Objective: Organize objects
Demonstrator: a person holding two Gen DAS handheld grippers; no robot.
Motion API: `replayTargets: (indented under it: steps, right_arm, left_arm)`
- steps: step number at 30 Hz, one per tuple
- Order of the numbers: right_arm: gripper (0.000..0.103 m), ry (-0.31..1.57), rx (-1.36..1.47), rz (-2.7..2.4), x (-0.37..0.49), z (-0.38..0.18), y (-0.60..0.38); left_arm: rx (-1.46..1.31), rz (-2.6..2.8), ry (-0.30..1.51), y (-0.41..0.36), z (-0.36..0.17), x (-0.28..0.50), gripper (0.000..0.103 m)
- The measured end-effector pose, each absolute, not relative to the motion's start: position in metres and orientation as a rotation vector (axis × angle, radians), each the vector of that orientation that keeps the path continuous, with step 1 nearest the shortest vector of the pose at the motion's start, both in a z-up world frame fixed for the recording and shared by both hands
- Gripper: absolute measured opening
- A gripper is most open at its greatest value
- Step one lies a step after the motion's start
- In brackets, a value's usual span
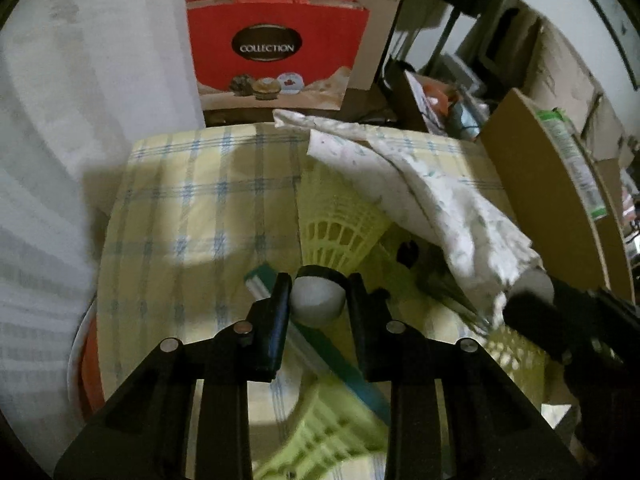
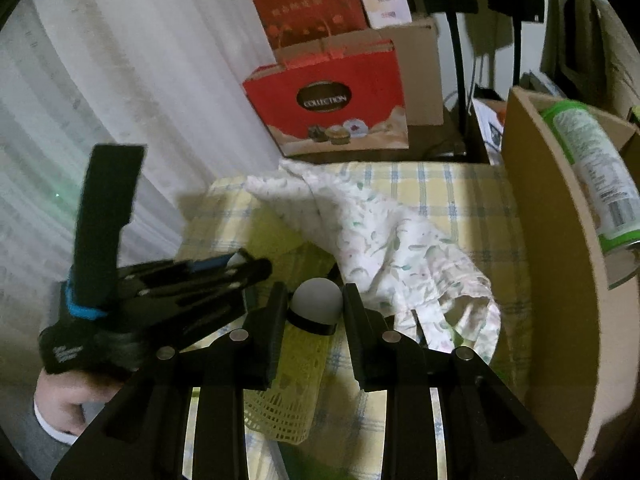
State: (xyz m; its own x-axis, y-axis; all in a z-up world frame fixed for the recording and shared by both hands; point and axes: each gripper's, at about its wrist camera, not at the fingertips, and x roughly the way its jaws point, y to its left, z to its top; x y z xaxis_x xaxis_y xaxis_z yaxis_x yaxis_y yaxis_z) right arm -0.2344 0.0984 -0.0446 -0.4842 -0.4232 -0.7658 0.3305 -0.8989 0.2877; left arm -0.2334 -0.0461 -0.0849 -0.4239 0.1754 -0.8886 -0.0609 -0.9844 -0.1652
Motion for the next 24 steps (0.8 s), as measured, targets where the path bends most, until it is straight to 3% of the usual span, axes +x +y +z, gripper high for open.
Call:
replayTargets:
  steps: [24]
  right_arm:
    - [0.028,0.042,1.114,-2.584,-0.196,-0.002,0.123]
  left_arm:
    - [-1.370,2.670,-0.241,-0.035,-0.014,-0.175,0.025]
